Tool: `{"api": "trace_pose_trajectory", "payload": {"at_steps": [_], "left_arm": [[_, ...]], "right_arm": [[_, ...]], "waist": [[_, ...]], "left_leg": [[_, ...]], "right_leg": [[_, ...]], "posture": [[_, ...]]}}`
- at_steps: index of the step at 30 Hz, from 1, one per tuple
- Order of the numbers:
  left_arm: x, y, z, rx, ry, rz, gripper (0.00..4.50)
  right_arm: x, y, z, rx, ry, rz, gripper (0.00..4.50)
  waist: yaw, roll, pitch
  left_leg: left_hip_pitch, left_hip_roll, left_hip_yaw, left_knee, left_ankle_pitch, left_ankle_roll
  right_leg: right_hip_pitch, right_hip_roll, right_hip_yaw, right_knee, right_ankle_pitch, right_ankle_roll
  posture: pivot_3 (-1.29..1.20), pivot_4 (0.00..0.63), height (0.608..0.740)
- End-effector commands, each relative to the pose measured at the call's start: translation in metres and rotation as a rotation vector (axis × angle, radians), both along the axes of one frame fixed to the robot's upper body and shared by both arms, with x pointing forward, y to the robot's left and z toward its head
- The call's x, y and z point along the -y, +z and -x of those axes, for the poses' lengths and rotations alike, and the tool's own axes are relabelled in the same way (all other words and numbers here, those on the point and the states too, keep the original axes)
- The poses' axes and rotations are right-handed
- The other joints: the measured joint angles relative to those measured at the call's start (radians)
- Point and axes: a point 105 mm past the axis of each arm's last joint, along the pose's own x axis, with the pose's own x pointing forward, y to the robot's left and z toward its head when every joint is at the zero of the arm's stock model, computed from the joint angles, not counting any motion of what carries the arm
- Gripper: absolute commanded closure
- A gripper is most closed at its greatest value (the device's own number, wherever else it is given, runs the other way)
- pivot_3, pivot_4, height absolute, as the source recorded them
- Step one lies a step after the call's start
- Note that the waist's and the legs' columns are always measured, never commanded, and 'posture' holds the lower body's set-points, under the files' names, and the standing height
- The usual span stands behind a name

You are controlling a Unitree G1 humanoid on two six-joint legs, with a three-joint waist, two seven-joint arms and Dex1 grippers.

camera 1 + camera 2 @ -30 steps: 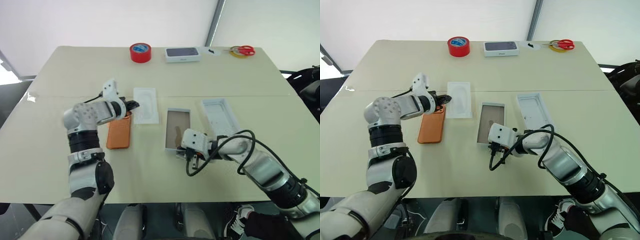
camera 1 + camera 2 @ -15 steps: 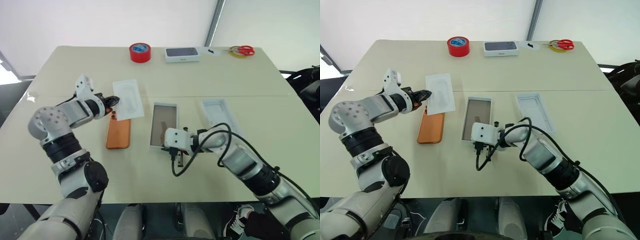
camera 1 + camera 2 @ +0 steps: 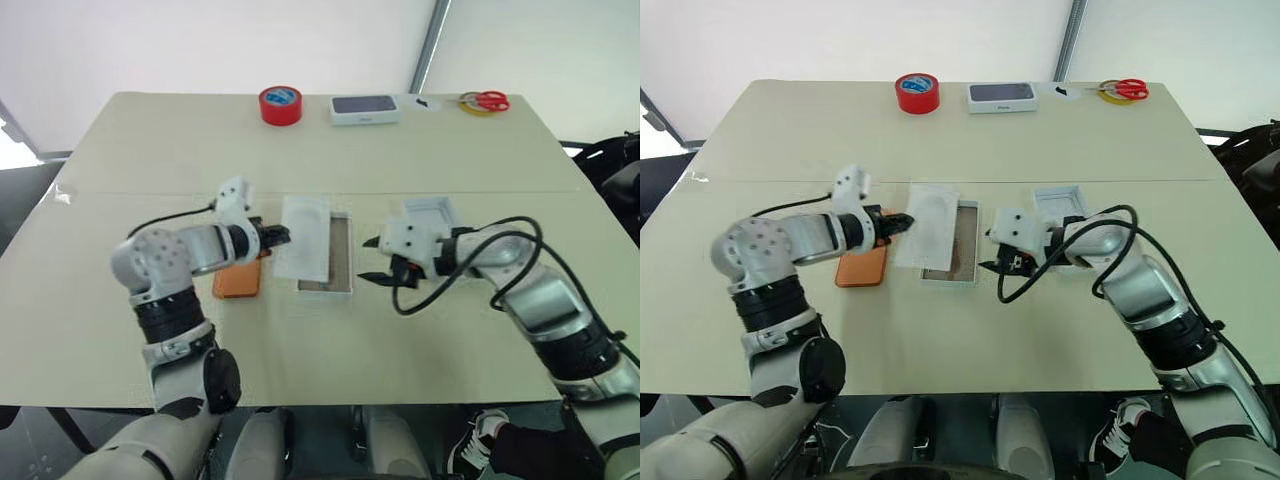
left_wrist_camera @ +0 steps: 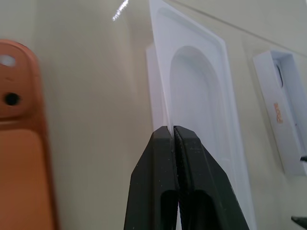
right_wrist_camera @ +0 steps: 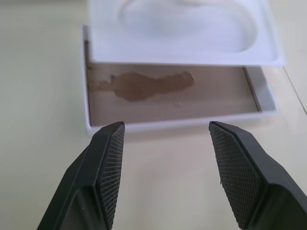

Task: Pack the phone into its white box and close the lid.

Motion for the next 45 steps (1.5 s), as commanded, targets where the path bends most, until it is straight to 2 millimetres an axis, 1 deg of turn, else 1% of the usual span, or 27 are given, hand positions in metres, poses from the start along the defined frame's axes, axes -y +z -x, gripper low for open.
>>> {"api": "trace_pose_trajectory", "payload": {"at_steps": [1, 5, 9, 12, 15, 16, 19, 21, 23, 26, 28, 29, 33, 39, 41, 45], "left_arm": [[0.015, 0.006, 0.0, 0.042, -0.025, -0.012, 4.5], [0.024, -0.001, 0.0, 0.028, -0.039, -0.025, 4.5], [0.022, -0.002, -0.001, 0.025, -0.023, -0.026, 4.5], [0.02, 0.0, -0.002, 0.031, -0.018, -0.017, 3.56], [0.02, 0.012, -0.002, 0.07, -0.024, 0.039, 2.17], [0.019, 0.016, -0.002, 0.083, -0.026, 0.061, 1.61], [0.009, 0.027, -0.003, 0.132, -0.008, 0.077, 1.56], [-0.005, 0.036, -0.004, 0.2, 0.024, 0.056, 1.56], [-0.026, 0.042, -0.005, 0.3, 0.061, -0.045, 1.56], [-0.06, 0.041, -0.003, 0.458, 0.089, -0.264, 1.56], [-0.071, 0.038, 0.002, 0.523, 0.055, -0.351, 1.56], [-0.075, 0.036, 0.007, 0.546, 0.023, -0.356, 1.56], [-0.083, 0.027, 0.03, 0.615, -0.106, -0.379, 1.56], [-0.086, 0.006, 0.065, 0.607, -0.27, -0.401, 1.56], [-0.087, 0.005, 0.072, 0.608, -0.286, -0.396, 1.56], [-0.091, 0.007, 0.074, 0.614, -0.247, -0.373, 1.56]], "right_arm": [[0.004, 0.012, 0.0, 0.056, -0.013, -0.017, 1.6], [0.005, 0.011, -0.001, 0.062, -0.029, -0.022, 1.6], [0.004, 0.011, -0.001, 0.068, -0.036, -0.029, 1.6], [0.003, 0.011, -0.002, 0.072, -0.04, -0.034, 1.51], [0.004, 0.014, -0.01, 0.094, -0.076, -0.05, 1.51], [0.004, 0.015, -0.012, 0.098, -0.084, -0.055, 1.51], [0.003, 0.02, -0.017, 0.106, -0.111, -0.076, 2.32], [-0.003, 0.025, -0.025, 0.11, -0.143, -0.104, 3.34], [-0.013, 0.029, -0.031, 0.111, -0.159, -0.134, 4.45], [-0.032, 0.03, -0.043, 0.115, -0.202, -0.163, 4.45], [-0.043, 0.027, -0.049, 0.127, -0.211, -0.15, 4.45], [-0.048, 0.023, -0.053, 0.131, -0.216, -0.138, 4.45], [-0.063, 0.01, -0.069, 0.132, -0.237, -0.103, 4.45], [-0.08, -0.006, -0.083, 0.126, -0.228, -0.045, 4.45], [-0.083, -0.011, -0.085, 0.126, -0.22, -0.023, 4.45], [-0.09, -0.016, -0.087, 0.127, -0.196, -0.02, 4.45]], "waist": [[0.0, 0.0, 0.0], [0.004, 0.0, 0.0], [0.004, 0.0, 0.0], [0.004, 0.0, 0.0], [0.004, 0.0, 0.0], [0.004, 0.0, 0.0], [0.003, 0.0, 0.0], [0.0, 0.0, 0.0], [-0.008, 0.0, 0.0], [-0.024, 0.001, 0.0], [-0.022, 0.001, 0.0], [-0.02, 0.001, 0.0], [-0.019, 0.001, 0.0], [-0.023, 0.001, 0.0], [-0.023, 0.001, 0.0], [-0.022, 0.001, 0.0]], "left_leg": [[0.0, 0.0, 0.0, 0.0, 0.0, 0.0], [0.0, 0.0, 0.0, 0.0, 0.0, 0.0], [0.0, 0.0, 0.0, 0.0, 0.0, 0.0], [0.0, 0.0, 0.0, 0.0, 0.0, 0.0], [0.0, 0.0, 0.0, 0.0, 0.0, 0.0], [0.0, 0.0, 0.0, 0.0, 0.0, 0.0], [0.0, 0.0, 0.0, 0.0, 0.0, 0.0], [0.0, 0.0, 0.0, 0.0, 0.0, 0.0], [0.0, 0.001, 0.0, -0.001, 0.0, 0.0], [0.0, 0.002, 0.0, -0.002, 0.0, 0.0], [0.0, 0.002, 0.001, -0.003, 0.001, -0.001], [0.0, 0.003, 0.001, -0.003, 0.001, -0.001], [-0.003, 0.002, 0.002, -0.002, 0.001, -0.001], [-0.003, 0.001, 0.002, -0.002, 0.0, 0.0], [-0.003, 0.002, 0.002, -0.002, 0.0, 0.0], [-0.003, 0.002, 0.002, -0.002, 0.0, 0.0]], "right_leg": [[0.0, 0.0, 0.0, 0.0, 0.0, 0.0], [0.0, 0.0, 0.0, 0.0, 0.0, 0.0], [0.0, 0.0, 0.0, 0.0, 0.0, 0.0], [0.0, 0.0, 0.0, 0.0, 0.0, 0.0], [0.0, 0.0, 0.0, 0.0, 0.0, 0.0], [0.0, 0.0, 0.0, 0.0, 0.0, 0.0], [0.0, 0.0, 0.0, 0.0, 0.0, 0.0], [0.0, 0.0, 0.0, 0.0, 0.0, 0.0], [-0.001, 0.001, 0.0, 0.0, 0.0, 0.0], [-0.002, 0.001, 0.001, 0.001, 0.0, -0.001], [-0.004, 0.001, 0.002, 0.002, 0.0, -0.001], [-0.004, 0.001, 0.002, 0.002, 0.0, -0.001], [-0.005, -0.002, 0.002, 0.001, -0.001, -0.005], [-0.005, -0.003, 0.002, 0.001, -0.001, -0.006], [-0.006, -0.003, 0.002, 0.001, -0.001, -0.006], [-0.005, -0.002, 0.001, 0.001, -0.001, -0.006]], "posture": [[0.0, 0.15, 0.736], [0.0, 0.15, 0.736], [0.0, 0.15, 0.736], [0.0, 0.15, 0.736], [0.0, 0.15, 0.736], [0.0, 0.15, 0.736], [0.0, 0.15, 0.736], [0.0, 0.15, 0.736], [0.0, 0.15, 0.736], [0.0, 0.15, 0.736], [0.0, 0.15, 0.736], [0.0, 0.15, 0.736], [0.0, 0.15, 0.736], [0.0, 0.15, 0.736], [0.0, 0.15, 0.736], [0.0, 0.15, 0.736]]}}
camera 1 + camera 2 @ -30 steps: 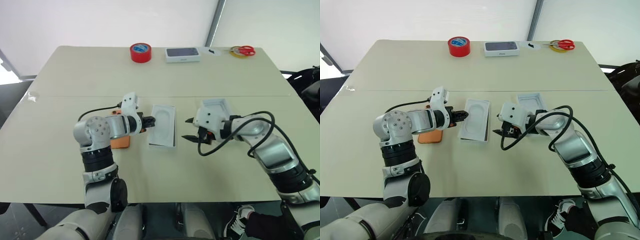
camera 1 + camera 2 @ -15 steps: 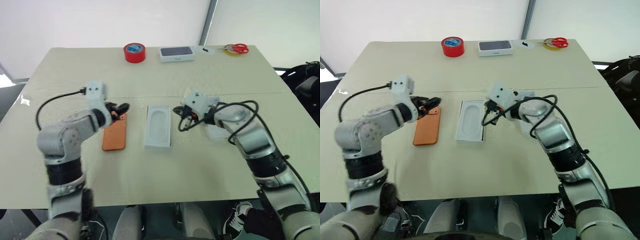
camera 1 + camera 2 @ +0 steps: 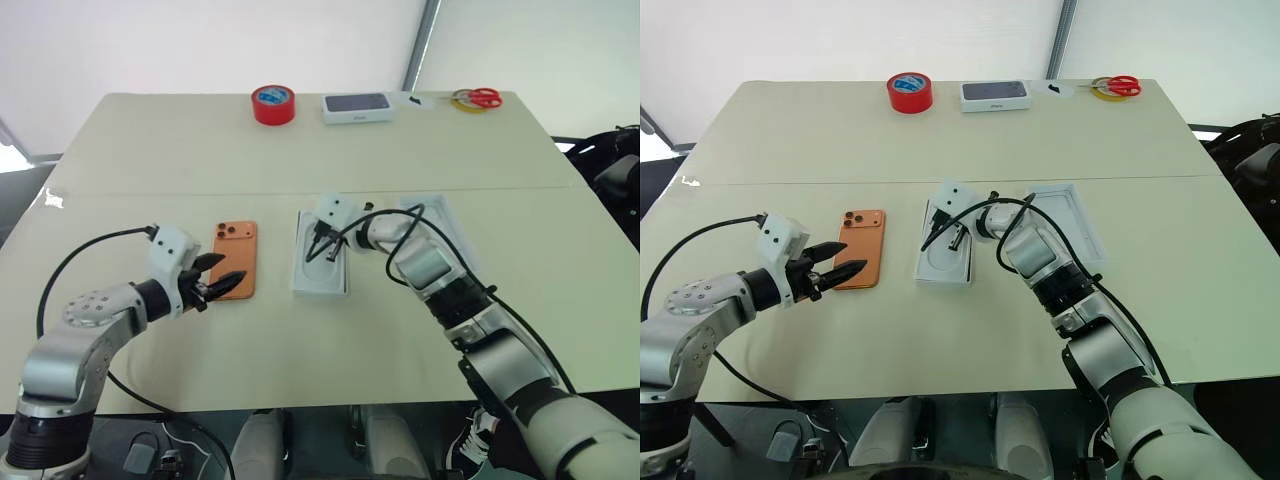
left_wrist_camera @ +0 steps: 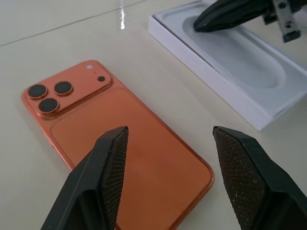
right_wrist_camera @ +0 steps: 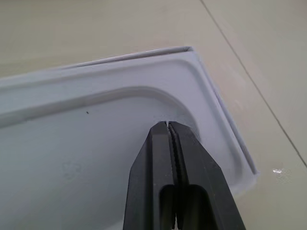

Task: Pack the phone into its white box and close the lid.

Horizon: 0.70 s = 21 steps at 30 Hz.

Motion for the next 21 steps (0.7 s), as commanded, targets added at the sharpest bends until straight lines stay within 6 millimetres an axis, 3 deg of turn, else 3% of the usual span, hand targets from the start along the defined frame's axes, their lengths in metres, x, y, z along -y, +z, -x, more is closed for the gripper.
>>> {"api": "trace_pose_trajectory", "payload": {"at_steps": [1, 11, 21], "left_arm": [[-0.001, 0.019, 0.001, 0.08, 0.008, 0.021, 1.56], [0.003, 0.018, 0.001, 0.084, 0.02, 0.035, 1.56], [-0.001, 0.017, 0.0, 0.073, 0.036, 0.051, 1.56]], "right_arm": [[-0.013, 0.014, -0.003, 0.061, 0.043, -0.008, 4.45], [-0.022, 0.018, -0.009, 0.111, 0.056, -0.024, 4.45], [-0.002, 0.023, 0.001, 0.137, 0.042, -0.028, 4.45]], "waist": [[-0.002, 0.0, 0.0], [-0.003, 0.0, 0.0], [-0.003, 0.0, 0.0]], "left_leg": [[0.0, 0.0, 0.0, 0.0, 0.0, 0.0], [0.0, 0.0, 0.0, 0.0, 0.0, 0.0], [0.0, 0.001, 0.0, 0.0, 0.0, 0.0]], "right_leg": [[0.0, 0.0, 0.0, 0.0, 0.0, 0.0], [0.0, 0.001, 0.0, 0.0, 0.002, 0.003], [0.0, 0.001, 0.0, 0.0, 0.002, 0.003]], "posture": [[0.0, 0.15, 0.736], [0.0, 0.15, 0.736], [0.0, 0.15, 0.736]]}}
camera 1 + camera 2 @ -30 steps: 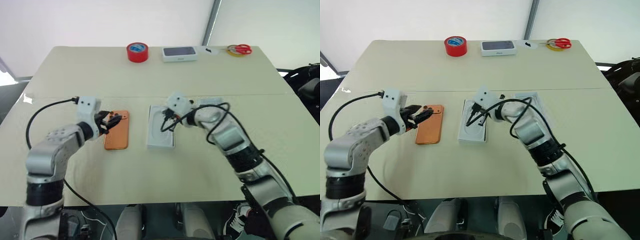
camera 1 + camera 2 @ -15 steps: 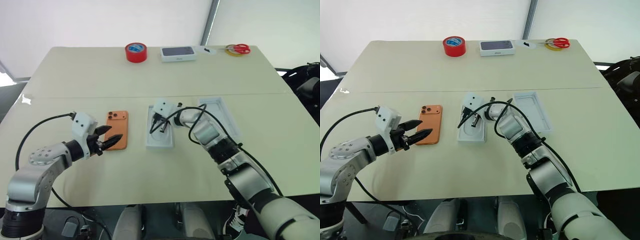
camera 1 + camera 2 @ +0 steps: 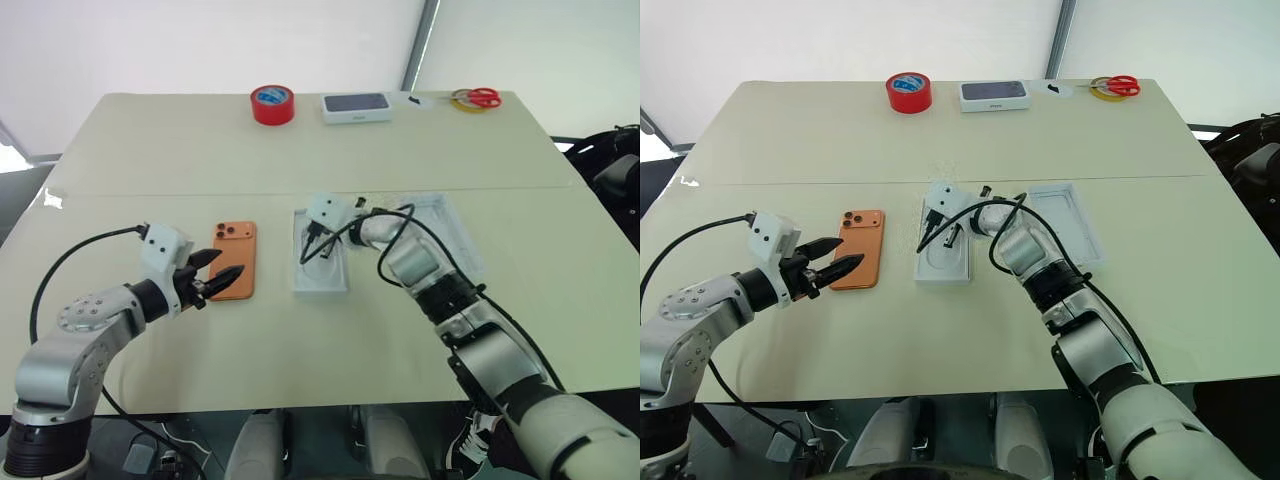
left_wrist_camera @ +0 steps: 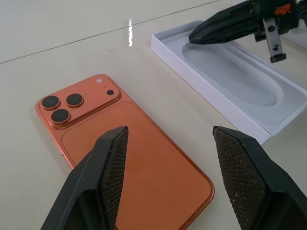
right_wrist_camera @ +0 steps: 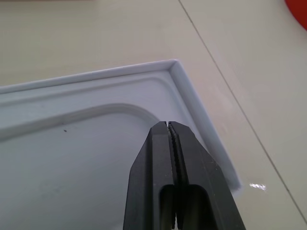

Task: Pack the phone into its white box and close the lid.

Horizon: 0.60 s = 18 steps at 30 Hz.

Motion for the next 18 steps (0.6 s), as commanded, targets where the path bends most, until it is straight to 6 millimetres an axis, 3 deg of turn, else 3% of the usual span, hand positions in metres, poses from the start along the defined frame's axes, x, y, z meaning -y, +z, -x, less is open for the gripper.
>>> {"api": "trace_pose_trajectory", "payload": {"at_steps": [1, 9, 18], "left_arm": [[0.003, 0.011, 0.002, 0.042, -0.025, 0.017, 1.56], [0.027, 0.01, 0.023, 0.016, -0.207, 0.003, 1.56], [0.028, 0.006, 0.028, 0.007, -0.207, -0.01, 1.56]], "right_arm": [[-0.001, 0.01, 0.005, 0.031, 0.015, -0.021, 4.45], [-0.007, 0.001, -0.009, 0.007, -0.057, -0.03, 4.45], [-0.007, 0.007, -0.013, 0.054, -0.067, -0.039, 4.45]], "waist": [[-0.001, 0.0, 0.0], [-0.003, 0.0, 0.0], [-0.002, 0.0, 0.0]], "left_leg": [[0.0, 0.0, 0.0, 0.0, 0.0, 0.0], [0.0, 0.001, 0.0, 0.0, 0.0, 0.0], [0.0, 0.001, 0.0, 0.0, 0.0, 0.0]], "right_leg": [[0.0, 0.0, 0.0, 0.0, 0.0, 0.0], [0.0, 0.001, 0.0, 0.0, -0.001, -0.001], [0.0, 0.001, 0.0, 0.0, -0.002, -0.003]], "posture": [[0.0, 0.15, 0.736], [0.0, 0.15, 0.736], [0.0, 0.15, 0.736]]}}
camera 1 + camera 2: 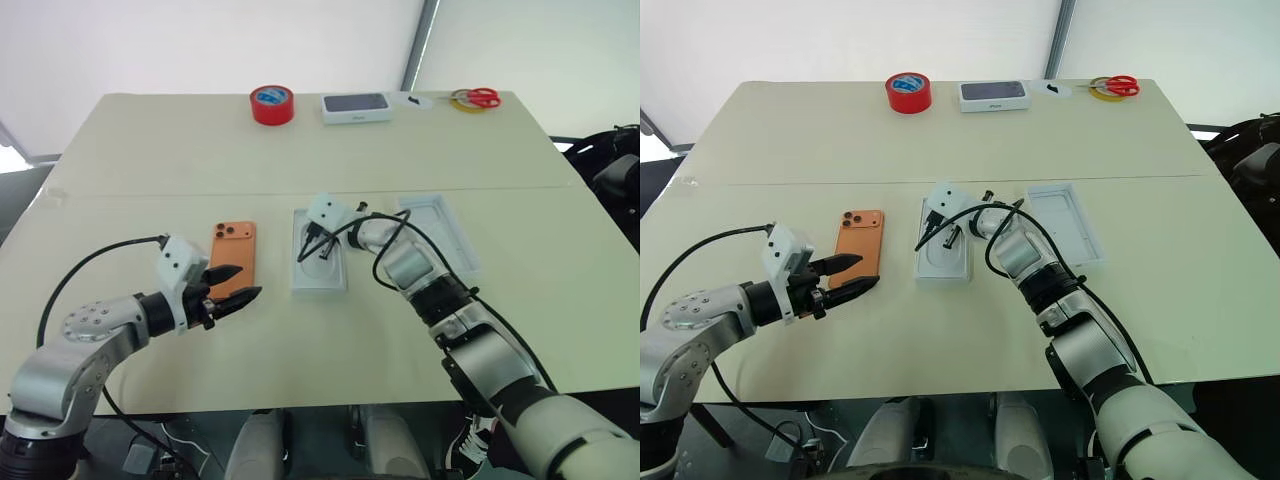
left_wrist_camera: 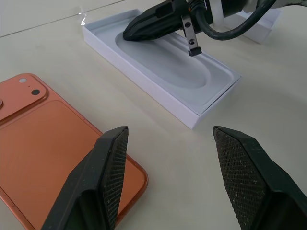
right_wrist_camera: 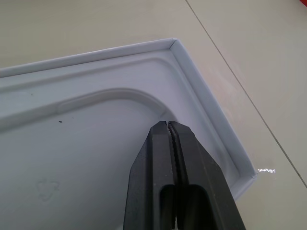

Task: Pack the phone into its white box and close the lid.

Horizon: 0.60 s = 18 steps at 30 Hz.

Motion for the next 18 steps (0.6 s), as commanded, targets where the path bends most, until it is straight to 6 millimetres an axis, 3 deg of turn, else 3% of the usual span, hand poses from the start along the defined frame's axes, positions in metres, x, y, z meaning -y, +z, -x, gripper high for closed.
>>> {"api": "trace_pose_trajectory", "payload": {"at_steps": [1, 12, 18], "left_arm": [[0.004, 0.01, 0.003, 0.056, -0.012, -0.005, 1.56], [-0.003, 0.012, -0.003, 0.069, 0.04, 0.013, 1.56], [-0.005, 0.014, -0.004, 0.07, 0.041, 0.02, 1.56]], "right_arm": [[-0.002, 0.024, -0.003, 0.097, 0.008, -0.029, 4.45], [-0.002, 0.028, 0.009, 0.143, 0.052, 0.0, 4.45], [-0.01, 0.025, 0.042, 0.04, 0.217, -0.001, 4.45]], "waist": [[-0.001, 0.0, 0.0], [0.001, 0.0, 0.0], [0.001, 0.0, 0.0]], "left_leg": [[0.0, 0.0, 0.0, 0.0, 0.0, 0.0], [0.0, 0.0, 0.0, 0.0, 0.0, 0.0], [0.0, 0.0, 0.0, 0.0, 0.0, 0.0]], "right_leg": [[0.0, 0.0, 0.0, 0.0, 0.0, 0.0], [0.0, 0.0, 0.0, 0.0, 0.0, 0.0], [0.0, 0.0, 0.0, 0.0, 0.0, 0.001]], "posture": [[0.0, 0.15, 0.736], [0.0, 0.15, 0.736], [0.0, 0.15, 0.736]]}}
